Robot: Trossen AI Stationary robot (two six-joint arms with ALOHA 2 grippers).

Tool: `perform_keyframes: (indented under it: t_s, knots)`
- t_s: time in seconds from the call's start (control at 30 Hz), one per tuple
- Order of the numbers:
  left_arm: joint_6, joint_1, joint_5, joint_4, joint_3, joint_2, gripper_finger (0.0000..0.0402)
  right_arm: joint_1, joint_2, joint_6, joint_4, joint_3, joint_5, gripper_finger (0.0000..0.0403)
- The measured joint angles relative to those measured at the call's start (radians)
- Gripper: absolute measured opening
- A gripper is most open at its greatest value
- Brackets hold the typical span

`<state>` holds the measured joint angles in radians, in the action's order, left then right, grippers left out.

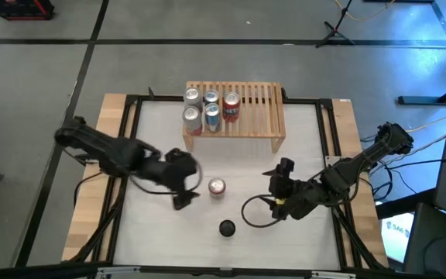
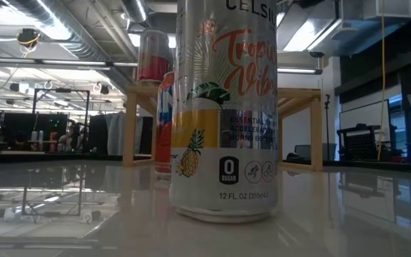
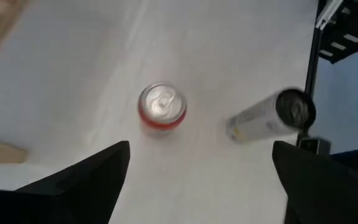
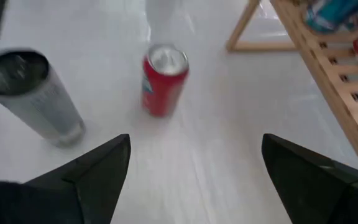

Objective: Place canned beverage on shelf
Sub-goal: Put the red soda can on the shelf aligned with the other red soda can

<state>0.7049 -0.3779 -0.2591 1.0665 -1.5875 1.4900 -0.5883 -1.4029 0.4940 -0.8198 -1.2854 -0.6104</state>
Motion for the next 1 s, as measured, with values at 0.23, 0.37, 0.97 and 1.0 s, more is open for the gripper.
perform_keyframes:
  t_s: [0.23,0.37,0.97,1.0]
  knots:
    - [0.135,-0.130,-0.091,-0.013,0.263,-0.256,0.0384,0.097,-0.045,-0.061,0.228,0.000,0.093,0.0351]
    - [0.226,-0.207,-0.130,-0.052,0.418,-0.396,0.0384,0.163,-0.101,-0.106,0.419,0.000,0.280,0.0351]
    - [0.177,-0.284,-0.187,-0.111,0.539,-0.555,0.0384,0.338,-0.448,-0.140,0.264,-0.369,0.398,0.0351]
    - [0.177,-0.284,-0.187,-0.111,0.539,-0.555,0.0384,0.337,-0.472,-0.133,0.220,-0.394,0.392,0.0351]
